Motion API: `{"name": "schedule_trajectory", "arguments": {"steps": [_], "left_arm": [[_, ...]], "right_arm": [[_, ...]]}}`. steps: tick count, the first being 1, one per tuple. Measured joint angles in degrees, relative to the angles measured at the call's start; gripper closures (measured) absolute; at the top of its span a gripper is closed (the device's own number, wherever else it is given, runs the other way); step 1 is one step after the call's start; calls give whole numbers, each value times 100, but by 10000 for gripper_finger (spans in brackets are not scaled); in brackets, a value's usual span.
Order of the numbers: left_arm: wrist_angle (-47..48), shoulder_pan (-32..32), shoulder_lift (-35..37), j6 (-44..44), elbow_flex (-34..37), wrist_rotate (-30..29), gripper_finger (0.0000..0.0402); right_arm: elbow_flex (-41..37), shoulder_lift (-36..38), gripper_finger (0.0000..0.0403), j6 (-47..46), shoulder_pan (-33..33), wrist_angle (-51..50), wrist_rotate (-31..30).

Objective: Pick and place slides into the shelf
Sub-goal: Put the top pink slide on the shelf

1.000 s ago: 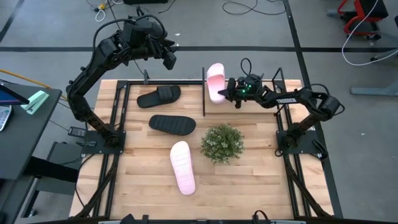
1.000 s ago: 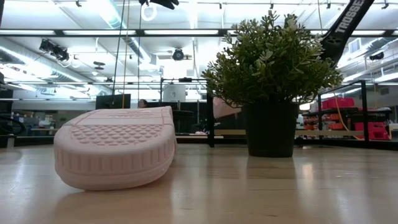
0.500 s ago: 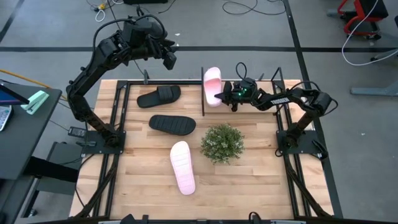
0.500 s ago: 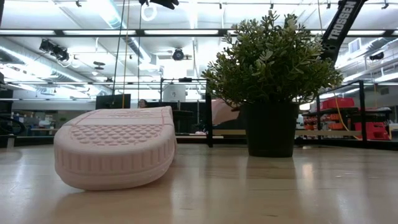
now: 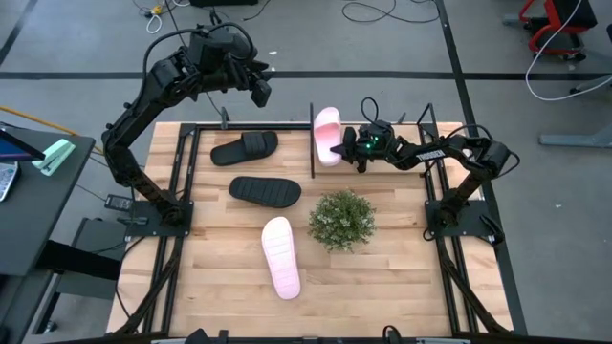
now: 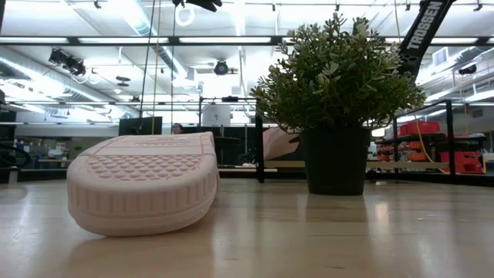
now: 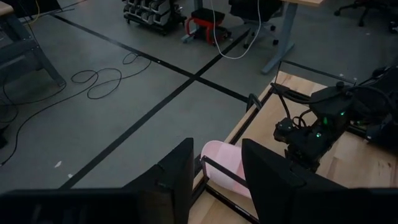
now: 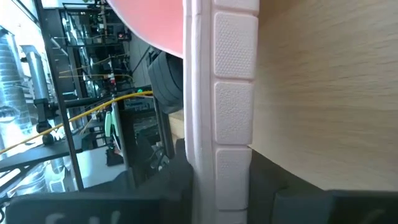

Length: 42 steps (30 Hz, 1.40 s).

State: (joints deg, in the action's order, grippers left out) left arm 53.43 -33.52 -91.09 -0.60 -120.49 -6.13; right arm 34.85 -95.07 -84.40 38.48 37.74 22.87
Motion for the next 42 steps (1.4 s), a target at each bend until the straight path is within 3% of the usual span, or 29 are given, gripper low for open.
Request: {"name": "schedule_trajectory", "arguments": {"steps": [20,38,42], "left_arm": [[0,-2,-2,2,0,0,262],[2,0,-2,7,0,-2,263],[2,-1,-2,11,0,0,265]], "right_arm": [[2,0,239,250,0,199,-17],[90,24,188,384,2,115,420],[292,28,177,564,2,-316,499]]}}
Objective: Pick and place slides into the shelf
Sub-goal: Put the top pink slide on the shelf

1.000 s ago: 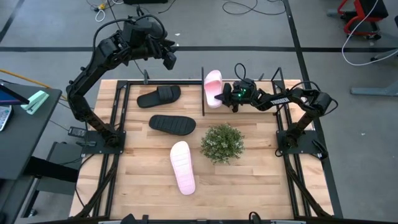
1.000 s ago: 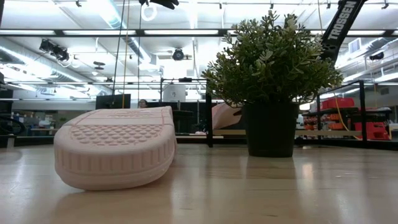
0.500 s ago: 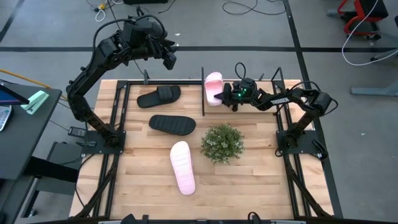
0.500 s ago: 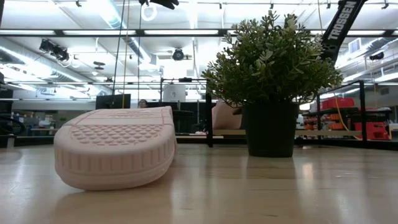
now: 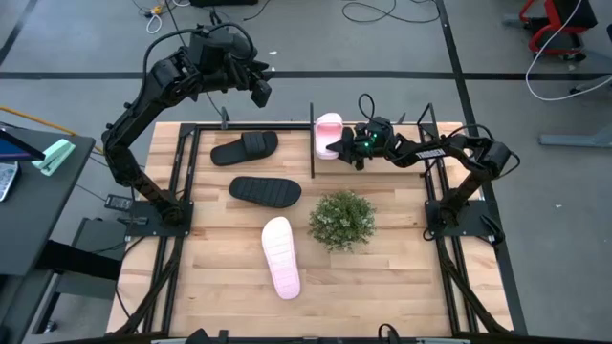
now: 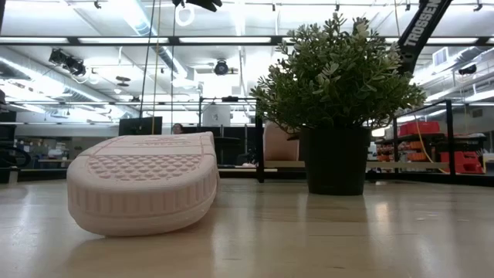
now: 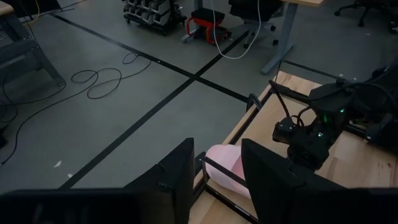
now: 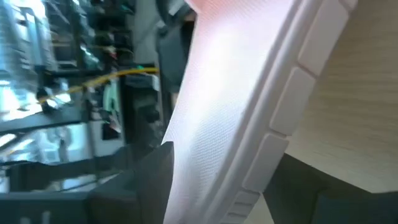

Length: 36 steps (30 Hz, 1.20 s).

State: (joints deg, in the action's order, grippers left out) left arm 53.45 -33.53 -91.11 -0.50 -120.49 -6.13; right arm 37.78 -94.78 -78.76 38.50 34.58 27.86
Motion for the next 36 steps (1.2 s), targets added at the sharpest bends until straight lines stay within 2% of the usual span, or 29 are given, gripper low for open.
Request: {"name": "schedule_trajectory", "arguments": {"steps": [4,10,17,22,29,36], "left_arm": [[0,0,0,3,1,-2,271],[0,-1,0,29,1,-1,276],[10,1,0,33,1,0,266],[78,-1,0,35,2,-2,262],[85,-1,0,37,2,-1,271],[87,-1,0,140,2,-1,270]], "right_arm": [[199,0,169,208,41,-608,389],[241,0,151,292,186,-734,1019],[243,2,118,472,308,-1008,1334],[241,2,107,684,308,-1237,1361],[241,2,106,675,371,-1238,1099],[241,2,105,546,342,-1229,1189]]}}
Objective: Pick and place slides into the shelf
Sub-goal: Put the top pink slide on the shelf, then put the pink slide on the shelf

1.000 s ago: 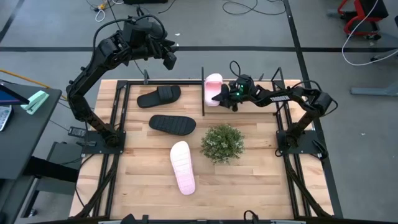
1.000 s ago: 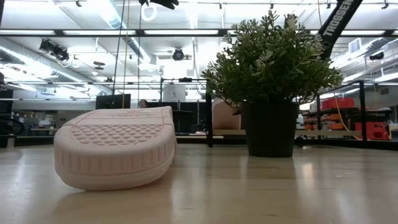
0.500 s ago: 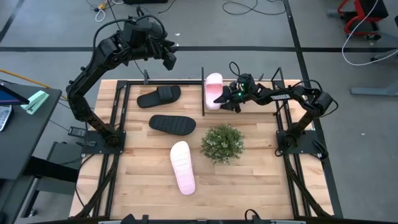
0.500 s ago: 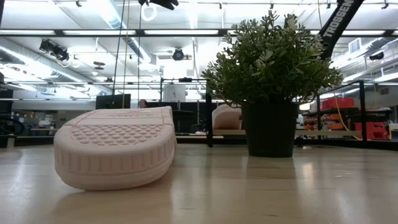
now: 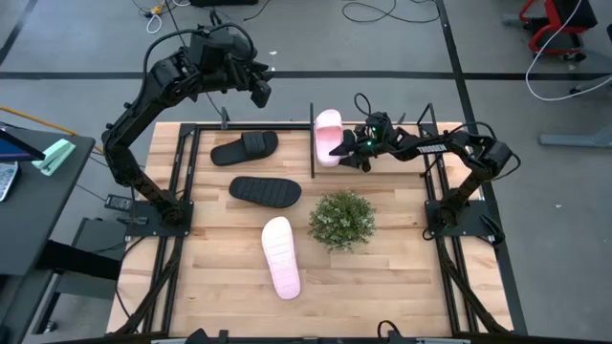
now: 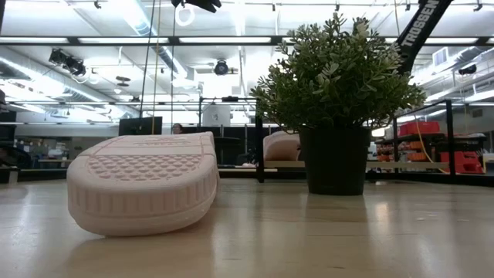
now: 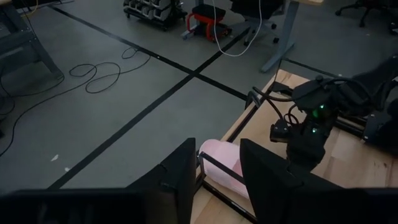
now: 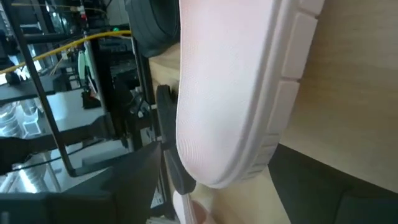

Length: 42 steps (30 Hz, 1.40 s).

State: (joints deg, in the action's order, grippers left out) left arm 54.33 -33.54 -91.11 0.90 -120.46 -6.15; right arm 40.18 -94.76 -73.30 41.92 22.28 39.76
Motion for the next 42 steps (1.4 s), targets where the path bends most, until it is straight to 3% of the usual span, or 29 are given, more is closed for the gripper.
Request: {"name": "schedule_trajectory", "arguments": {"steps": [23,27,33,38,42], "left_arm": [[135,-4,0,-13,2,0,258],[290,-4,0,-69,2,0,254],[834,-4,-33,36,2,0,254],[1408,47,-233,326,2,188,257],[1558,245,-439,294,2,299,251]], "right_arm": [[-7,128,106,135,-56,-116,520],[-7,535,114,366,109,-419,625],[-7,1554,130,1257,300,-1816,579],[-7,2455,137,2154,32,-3014,333],[-7,3045,137,2247,-213,-3336,210]]}}
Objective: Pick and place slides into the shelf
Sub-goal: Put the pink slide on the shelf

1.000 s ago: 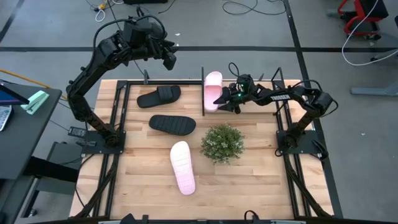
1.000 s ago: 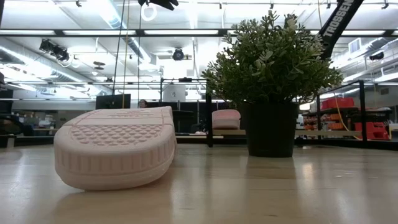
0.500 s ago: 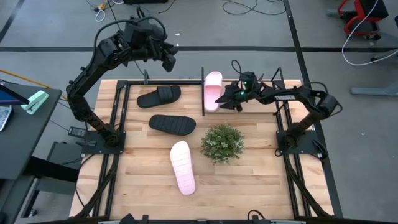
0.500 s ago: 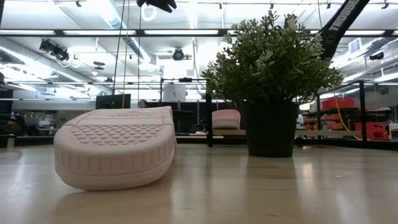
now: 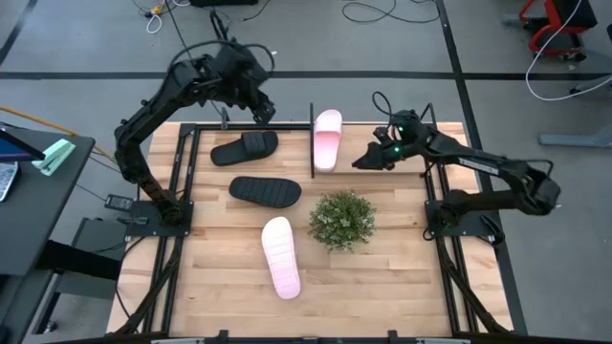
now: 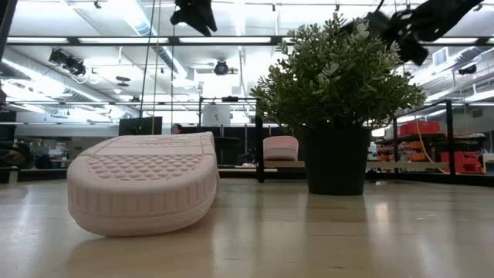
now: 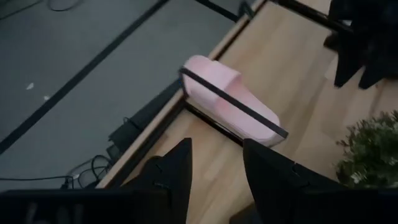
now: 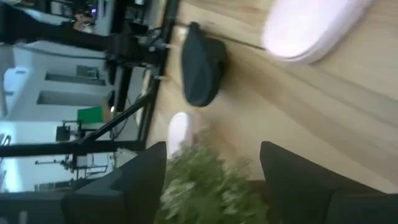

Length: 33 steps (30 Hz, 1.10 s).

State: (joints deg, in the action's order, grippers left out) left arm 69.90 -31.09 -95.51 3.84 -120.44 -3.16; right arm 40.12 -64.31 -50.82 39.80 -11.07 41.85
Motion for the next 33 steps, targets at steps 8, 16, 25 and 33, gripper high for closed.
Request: {"name": "schedule_trajectory", "arguments": {"steps": [8,16,25,33], "left_arm": [[157,515,-267,5,0,10,247],[-453,1138,-182,462,725,336,264],[-856,1776,82,1199,2379,596,287],[-2020,2365,1059,2045,3608,591,303]], "right_arm": [[0,1036,138,-147,-549,-297,-570],[0,1519,137,-50,-1071,-913,-1154],[0,1542,138,150,-1485,-893,-1217],[0,1521,149,325,-1854,-242,-1267]]}}
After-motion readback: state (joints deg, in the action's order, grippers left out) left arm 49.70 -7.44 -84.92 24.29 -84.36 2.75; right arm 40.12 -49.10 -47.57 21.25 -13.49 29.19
